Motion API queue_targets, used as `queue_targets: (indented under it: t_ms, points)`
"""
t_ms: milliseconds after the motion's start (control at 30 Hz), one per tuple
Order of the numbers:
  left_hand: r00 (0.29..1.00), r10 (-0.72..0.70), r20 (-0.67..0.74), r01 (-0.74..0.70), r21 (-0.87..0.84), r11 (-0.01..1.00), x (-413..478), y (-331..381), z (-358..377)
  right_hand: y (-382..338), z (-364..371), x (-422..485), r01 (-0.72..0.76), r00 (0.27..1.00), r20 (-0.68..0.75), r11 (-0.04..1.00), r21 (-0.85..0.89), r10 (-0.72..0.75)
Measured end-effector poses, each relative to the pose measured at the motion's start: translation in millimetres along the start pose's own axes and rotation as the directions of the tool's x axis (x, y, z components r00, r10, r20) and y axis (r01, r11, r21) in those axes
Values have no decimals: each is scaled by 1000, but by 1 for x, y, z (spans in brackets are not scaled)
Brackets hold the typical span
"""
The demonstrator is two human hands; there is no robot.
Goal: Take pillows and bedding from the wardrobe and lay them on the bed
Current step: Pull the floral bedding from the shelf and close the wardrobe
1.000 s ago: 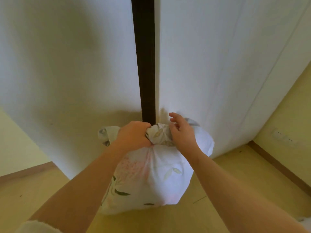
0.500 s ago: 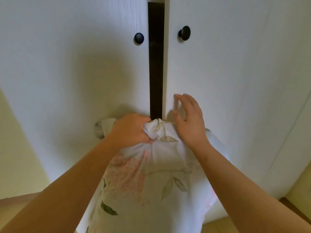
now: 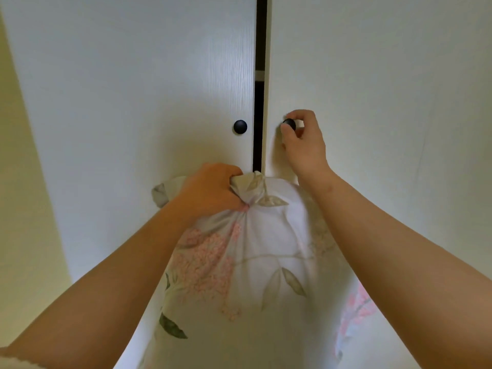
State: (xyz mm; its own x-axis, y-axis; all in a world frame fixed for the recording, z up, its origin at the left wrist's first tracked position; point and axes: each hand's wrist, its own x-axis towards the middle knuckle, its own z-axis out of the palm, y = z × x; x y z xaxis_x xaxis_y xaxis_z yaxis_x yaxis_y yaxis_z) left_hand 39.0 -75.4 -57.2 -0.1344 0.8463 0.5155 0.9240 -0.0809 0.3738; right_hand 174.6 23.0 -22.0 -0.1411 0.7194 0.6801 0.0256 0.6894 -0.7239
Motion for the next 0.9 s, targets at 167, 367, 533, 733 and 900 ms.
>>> queue_targets:
  t_ms: [167,367,533,733,900]
  points:
    - [997,-19,-73,18,-14,1000,19,-1,-7,3,6,16,-166,982,119,970,180,146]
    - [995,-38,-93,39,11,999,36,-7,-3,17,22,32,-163,984,115,955,249,138]
    - [985,-64,-158,70,31,997,42,-10,2,21,25,41,-190,977,145,950,246,158]
    - [978,-65,-198,78,58,995,45,-15,7,25,25,45,-218,969,170,946,242,179]
    - [978,-55,-201,70,67,995,46,-18,7,25,26,48,-229,964,184,951,209,191]
